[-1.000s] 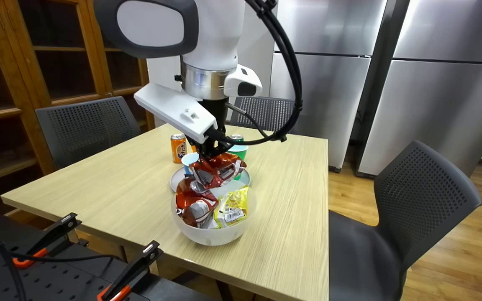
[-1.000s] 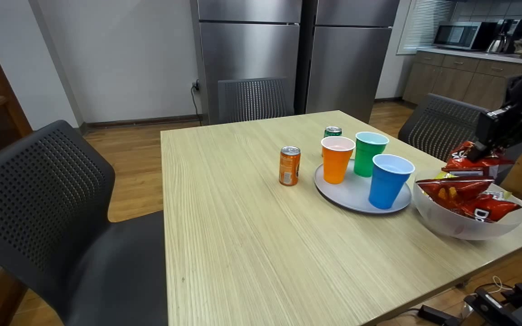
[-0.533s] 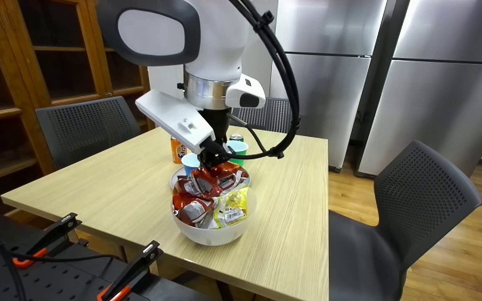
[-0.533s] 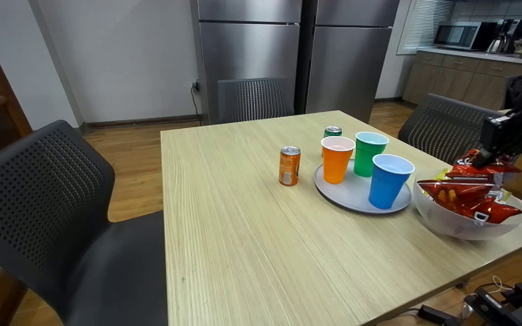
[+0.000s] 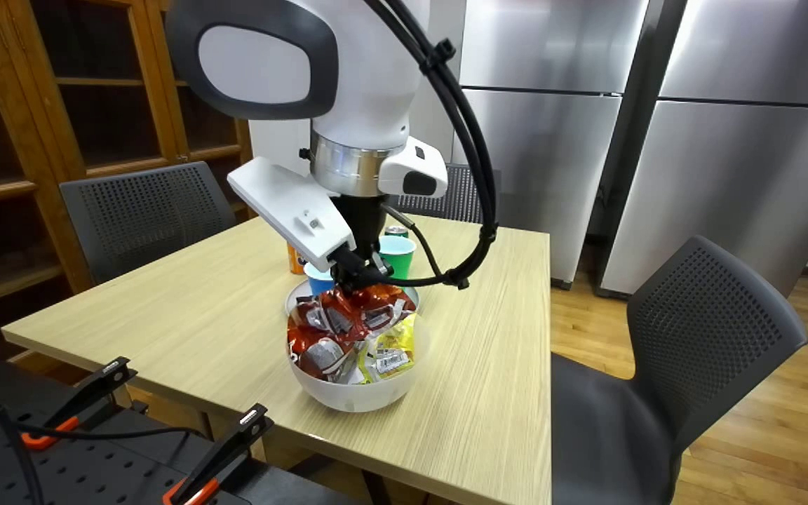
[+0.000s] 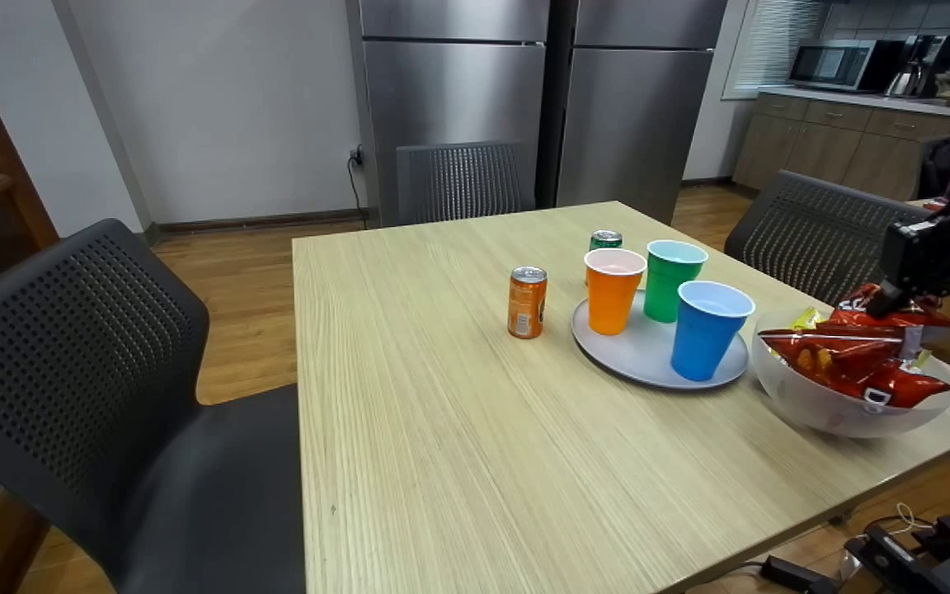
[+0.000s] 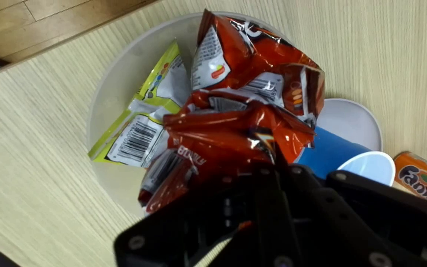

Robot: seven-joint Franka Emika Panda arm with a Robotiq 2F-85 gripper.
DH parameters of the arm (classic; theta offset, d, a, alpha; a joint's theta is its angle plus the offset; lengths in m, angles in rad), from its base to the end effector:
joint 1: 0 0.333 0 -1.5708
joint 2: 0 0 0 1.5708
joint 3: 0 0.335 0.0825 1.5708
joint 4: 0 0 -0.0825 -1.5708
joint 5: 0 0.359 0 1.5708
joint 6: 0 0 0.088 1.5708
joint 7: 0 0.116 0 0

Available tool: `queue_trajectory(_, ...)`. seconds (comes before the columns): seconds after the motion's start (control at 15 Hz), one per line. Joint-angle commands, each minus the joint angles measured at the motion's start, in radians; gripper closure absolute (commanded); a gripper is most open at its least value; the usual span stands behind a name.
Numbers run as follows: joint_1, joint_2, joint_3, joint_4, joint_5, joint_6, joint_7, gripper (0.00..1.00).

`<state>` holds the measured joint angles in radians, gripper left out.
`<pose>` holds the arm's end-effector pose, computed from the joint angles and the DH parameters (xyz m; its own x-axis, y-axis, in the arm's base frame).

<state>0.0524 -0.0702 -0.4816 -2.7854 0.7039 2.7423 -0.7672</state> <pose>0.3235 -0.1706 0.2595 0.9368 -0.3226 0.1354 -0.2786 -0.9220 -0.2689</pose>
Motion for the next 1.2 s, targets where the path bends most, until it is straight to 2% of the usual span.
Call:
queue_trajectory(0.0,-0.001,0.013,-0.012,0.013,0.036,-0.027,-0.020,1.00)
queue_trajectory(0.27,-0.002,0.025,-0.018,0.021,0.043,-0.034,-0.018,1.00)
queue_trajectory(0.33,-0.001,0.027,-0.020,0.022,0.042,-0.034,-0.016,0.73)
queue_trajectory(0.4,-0.001,0.029,-0.022,0.023,0.042,-0.033,-0.014,0.72)
queue_trajectory(0.53,-0.002,0.030,-0.023,0.023,0.040,-0.031,-0.013,0.59)
queue_trajectory(1.0,-0.005,0.022,-0.030,0.016,0.034,-0.027,-0.012,0.06)
queue_trajectory(1.07,-0.004,0.021,-0.031,0.016,0.034,-0.027,-0.013,0.01)
queue_trajectory(1.13,-0.004,0.018,-0.033,0.014,0.032,-0.026,-0.012,0.00)
